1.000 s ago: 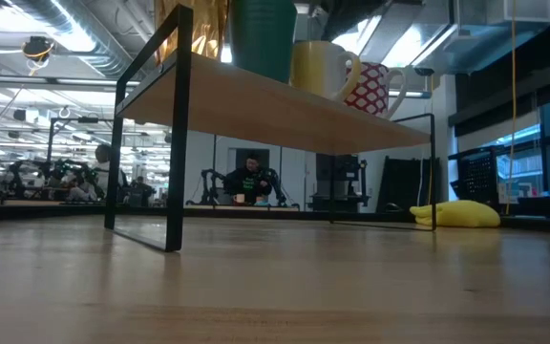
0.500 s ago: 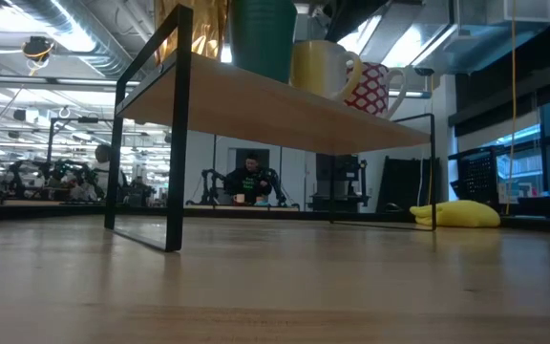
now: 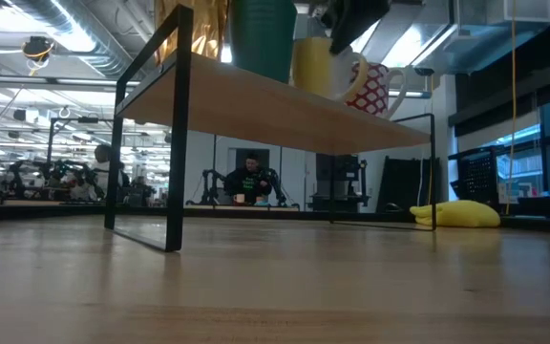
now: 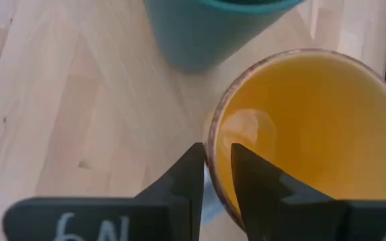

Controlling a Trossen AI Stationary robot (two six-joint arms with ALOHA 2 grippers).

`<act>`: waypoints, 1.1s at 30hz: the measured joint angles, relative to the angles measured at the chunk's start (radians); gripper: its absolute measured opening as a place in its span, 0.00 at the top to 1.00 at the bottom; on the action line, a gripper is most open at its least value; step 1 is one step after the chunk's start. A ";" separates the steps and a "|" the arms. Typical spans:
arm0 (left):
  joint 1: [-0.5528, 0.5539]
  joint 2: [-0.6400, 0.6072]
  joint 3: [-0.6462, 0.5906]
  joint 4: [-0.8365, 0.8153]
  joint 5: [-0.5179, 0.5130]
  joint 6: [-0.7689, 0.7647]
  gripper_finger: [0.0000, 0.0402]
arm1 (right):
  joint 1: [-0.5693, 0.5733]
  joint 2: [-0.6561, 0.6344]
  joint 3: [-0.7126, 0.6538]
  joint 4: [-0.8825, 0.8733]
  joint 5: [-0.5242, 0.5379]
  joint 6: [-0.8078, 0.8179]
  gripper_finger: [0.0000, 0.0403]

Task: Stack small to large cups/mugs on shelf
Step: Remove the yellow mug from the shelf

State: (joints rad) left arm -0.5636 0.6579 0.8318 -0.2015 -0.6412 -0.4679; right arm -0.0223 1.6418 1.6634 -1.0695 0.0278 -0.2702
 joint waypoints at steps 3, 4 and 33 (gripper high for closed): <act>0.000 0.000 0.000 0.000 0.001 0.000 1.00 | 0.000 0.002 0.000 0.004 0.004 -0.006 0.81; 0.000 0.000 0.000 0.000 0.001 0.001 1.00 | 0.000 0.002 0.000 0.008 0.005 -0.012 0.81; 0.000 -0.006 0.000 0.000 0.001 0.009 1.00 | 0.040 -0.099 0.062 -0.109 0.016 0.184 0.94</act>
State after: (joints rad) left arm -0.5632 0.6514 0.8318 -0.2020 -0.6407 -0.4591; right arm 0.0181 1.5429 1.7257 -1.1783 0.0438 -0.0860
